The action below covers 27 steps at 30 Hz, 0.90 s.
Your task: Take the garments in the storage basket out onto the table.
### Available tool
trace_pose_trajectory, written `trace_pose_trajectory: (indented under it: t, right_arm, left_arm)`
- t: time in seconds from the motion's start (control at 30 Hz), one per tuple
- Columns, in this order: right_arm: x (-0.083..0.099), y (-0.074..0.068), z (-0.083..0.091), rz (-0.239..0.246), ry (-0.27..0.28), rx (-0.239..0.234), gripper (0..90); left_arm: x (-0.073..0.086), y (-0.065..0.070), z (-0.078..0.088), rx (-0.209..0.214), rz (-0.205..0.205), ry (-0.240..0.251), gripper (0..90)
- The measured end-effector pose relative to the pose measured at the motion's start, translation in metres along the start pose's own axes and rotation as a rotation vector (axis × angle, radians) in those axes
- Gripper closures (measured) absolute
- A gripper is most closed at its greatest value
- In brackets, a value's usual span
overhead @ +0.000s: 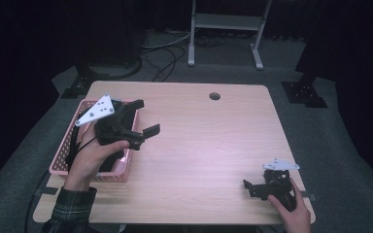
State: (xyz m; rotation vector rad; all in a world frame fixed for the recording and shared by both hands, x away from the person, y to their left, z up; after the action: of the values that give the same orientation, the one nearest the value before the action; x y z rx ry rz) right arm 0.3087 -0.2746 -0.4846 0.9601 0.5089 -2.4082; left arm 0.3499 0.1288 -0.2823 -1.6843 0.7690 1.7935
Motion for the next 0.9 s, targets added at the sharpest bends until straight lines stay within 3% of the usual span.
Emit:
trace_pose_trajectory:
  t: [0.6,0.9]
  right_arm:
    - [0.0,0.0,0.0,0.001,0.001,0.0,0.0]
    - [0.0,0.0,0.0,0.001,0.001,0.0,0.0]
  left_arm:
    - [0.003,-0.022,0.011,-0.071,-0.038,-0.018,0.0]
    - [0.004,-0.035,0.02,-0.105,-0.035,-0.017,0.0]
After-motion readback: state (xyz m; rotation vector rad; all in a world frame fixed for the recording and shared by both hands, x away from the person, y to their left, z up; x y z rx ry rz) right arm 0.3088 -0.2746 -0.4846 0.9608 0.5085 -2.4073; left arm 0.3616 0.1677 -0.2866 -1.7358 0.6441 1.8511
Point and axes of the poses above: each handheld gripper's, and its own axes: z roughly backward along the jaws, x roughly out of its underside, y roughly to its right, the point moved 5 cm from there along -z, roughly forward along the jaws, and after that the axes turned 12 degrees about -x, right-handed, at the moved point
